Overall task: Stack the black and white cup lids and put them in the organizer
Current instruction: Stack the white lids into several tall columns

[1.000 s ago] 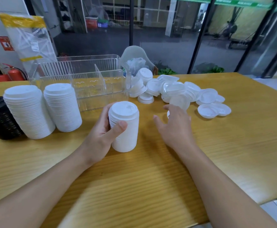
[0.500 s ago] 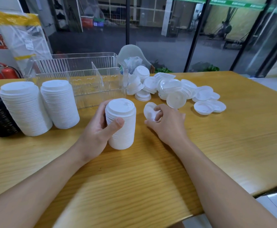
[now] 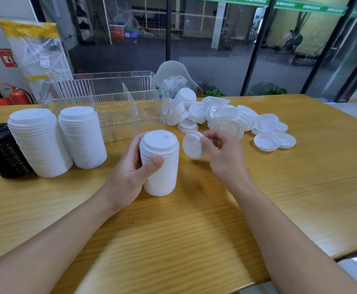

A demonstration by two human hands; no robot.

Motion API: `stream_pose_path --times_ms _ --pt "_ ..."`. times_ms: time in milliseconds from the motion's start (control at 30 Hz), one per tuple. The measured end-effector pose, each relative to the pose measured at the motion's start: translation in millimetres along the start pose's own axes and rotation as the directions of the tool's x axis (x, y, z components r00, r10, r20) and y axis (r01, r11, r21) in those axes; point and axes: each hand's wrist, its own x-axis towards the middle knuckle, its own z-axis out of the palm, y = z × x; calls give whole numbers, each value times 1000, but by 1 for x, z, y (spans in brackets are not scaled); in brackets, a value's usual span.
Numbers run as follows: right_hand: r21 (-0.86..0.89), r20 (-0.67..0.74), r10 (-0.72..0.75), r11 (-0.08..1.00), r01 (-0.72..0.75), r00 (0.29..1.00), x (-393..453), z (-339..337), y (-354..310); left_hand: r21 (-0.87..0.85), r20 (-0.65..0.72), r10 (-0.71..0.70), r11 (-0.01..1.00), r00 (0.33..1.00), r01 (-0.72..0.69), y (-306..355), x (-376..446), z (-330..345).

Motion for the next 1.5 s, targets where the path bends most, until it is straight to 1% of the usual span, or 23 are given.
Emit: stream_pose_path --times_ms 33,67,100,133,200,333,433,500,633,700,767,867,933,967,1033,1133,1300,1500 --pt "203 37 96 974 -102 995 0 -2 -5 2 1 3 1000 1000 -3 0 0 0" --pt "374 104 169 907 -196 980 1 -3 -8 0 4 2 1000 1000 -2 1 0 0" --pt "493 170 213 827 -270 962 4 -3 -8 -3 7 0 1000 1000 0 1 0 -1" --pt "559 226 233 764 -322 946 4 -3 -9 -10 14 -4 1000 1000 4 1 0 -1" --pt "597 309 235 706 -381 921 4 0 -8 -20 35 -14 1000 999 15 2 0 -1" --pt "571 370 206 719 -397 906 -1 6 -11 -46 57 -21 999 998 24 2 -1 -2" --pt "590 408 193 690 -419 892 -1 1 -15 -60 46 -16 998 999 19 1 -2 -2" --pt "572 451 158 704 -421 878 0 -3 -16 -60 44 -13 998 999 16 1 -1 -2" --pt "534 567 1 761 -368 824 -2 -7 -13 -77 42 -18 997 999 22 1 -1 -2" --pt "514 564 -19 791 -333 825 -3 -7 -11 -79 39 -22 997 999 25 1 -1 -2" --pt "512 500 -10 810 -287 866 -2 -7 -13 -71 39 -21 997 999 24 1 -2 -2" --pt "561 324 29 799 -217 945 -4 -8 -24 -43 37 -22 999 999 24 2 -2 0" --pt "527 229 -25 844 -102 973 -11 -2 -35 -29 23 -22 999 999 23 2 -1 2" --pt "486 216 -83 873 -33 973 -17 2 -41 -28 17 -22 999 1000 22 1 -1 3" --pt "382 251 -204 919 96 946 -30 15 -50 -36 9 -21 999 1000 22 -2 0 3" --pt "238 282 -277 948 213 918 -37 25 -52 -42 5 -28 999 1000 28 -4 1 1" --pt "185 281 -295 950 250 913 -37 20 -50 -3 14 -31 1000 999 31 -7 2 -1" --pt "199 380 -285 954 223 880 -32 18 -47 5 10 -22 1000 1000 22 -8 4 -2"
